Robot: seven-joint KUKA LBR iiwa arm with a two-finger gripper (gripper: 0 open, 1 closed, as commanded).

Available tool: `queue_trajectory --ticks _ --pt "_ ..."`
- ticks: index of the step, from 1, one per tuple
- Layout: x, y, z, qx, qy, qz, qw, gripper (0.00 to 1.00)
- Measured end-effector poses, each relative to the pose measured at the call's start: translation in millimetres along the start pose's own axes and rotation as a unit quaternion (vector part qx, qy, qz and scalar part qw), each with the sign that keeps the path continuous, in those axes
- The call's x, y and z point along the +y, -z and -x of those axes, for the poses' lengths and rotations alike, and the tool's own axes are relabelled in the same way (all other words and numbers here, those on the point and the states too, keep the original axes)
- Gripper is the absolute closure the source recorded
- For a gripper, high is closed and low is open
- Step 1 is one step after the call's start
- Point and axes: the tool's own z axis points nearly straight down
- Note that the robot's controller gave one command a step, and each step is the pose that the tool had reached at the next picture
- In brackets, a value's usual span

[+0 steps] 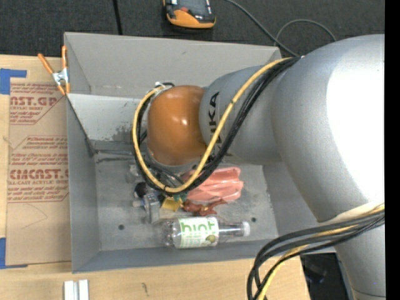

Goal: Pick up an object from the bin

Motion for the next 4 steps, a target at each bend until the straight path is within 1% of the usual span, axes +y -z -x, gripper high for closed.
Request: queue_trajectory --ticks 1,2,3,4 --pt "-12 -43 7.6 0.0011 0.023 0.0 0.9997 0.0" --pt "-24 -22 9.2 0.0021 0.059 0.0 0.9982 0.0" --pt "-25 -15 5.4 0.0027 0.013 0.001 0.9999 1.0" --pt "-24 -17 5.0 0.0025 0.006 0.001 1.0 1.0"
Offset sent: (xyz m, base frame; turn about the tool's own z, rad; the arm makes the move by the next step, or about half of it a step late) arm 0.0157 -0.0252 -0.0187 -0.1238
